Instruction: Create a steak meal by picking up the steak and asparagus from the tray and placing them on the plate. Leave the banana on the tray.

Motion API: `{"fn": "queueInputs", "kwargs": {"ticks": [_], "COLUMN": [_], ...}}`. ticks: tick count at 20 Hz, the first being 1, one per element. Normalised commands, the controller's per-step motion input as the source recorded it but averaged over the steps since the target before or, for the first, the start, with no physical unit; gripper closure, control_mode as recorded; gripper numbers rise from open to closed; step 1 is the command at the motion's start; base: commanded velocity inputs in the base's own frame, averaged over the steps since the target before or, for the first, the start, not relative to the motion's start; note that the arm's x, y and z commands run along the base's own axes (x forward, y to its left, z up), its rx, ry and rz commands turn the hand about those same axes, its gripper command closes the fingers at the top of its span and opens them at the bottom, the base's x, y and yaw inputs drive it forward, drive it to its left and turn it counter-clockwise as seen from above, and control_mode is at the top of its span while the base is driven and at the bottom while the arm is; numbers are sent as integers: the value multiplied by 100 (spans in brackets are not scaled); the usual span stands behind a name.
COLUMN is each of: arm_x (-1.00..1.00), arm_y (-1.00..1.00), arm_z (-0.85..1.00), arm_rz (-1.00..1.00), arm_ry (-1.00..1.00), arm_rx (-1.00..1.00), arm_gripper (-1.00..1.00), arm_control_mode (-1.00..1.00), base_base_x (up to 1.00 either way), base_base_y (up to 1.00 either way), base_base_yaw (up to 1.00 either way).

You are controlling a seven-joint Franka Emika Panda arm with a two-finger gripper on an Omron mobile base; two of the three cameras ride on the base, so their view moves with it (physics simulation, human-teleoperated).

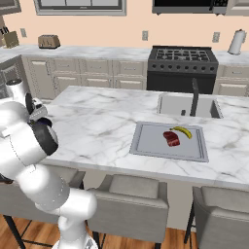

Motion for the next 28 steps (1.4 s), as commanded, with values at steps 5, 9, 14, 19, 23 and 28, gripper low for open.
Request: {"fn": "queueInputs", "kwargs": {"ticks": [5, 9, 14, 19, 23, 28], "arm_x": [42, 34, 34, 33, 3, -46], "arm_y": [15, 30, 36, 12, 0, -19], "arm_z": [-25, -30, -21, -12, 5, 69], "arm_rz": [0, 0, 0, 0, 0, -1], "arm_ry": [0, 0, 0, 0, -9, -20], "arm_rx": [0, 0, 0, 0, 0, 0], "arm_gripper": [100, 100, 100, -100, -100, -100], "arm_control_mode": [-100, -100, -100, -100, -100, -100], "base_base_x": [0, 0, 0, 0, 0, 0], "base_base_y": [0, 0, 0, 0, 0, 0], "base_base_yaw": [0, 0, 0, 0, 0, 0]}}
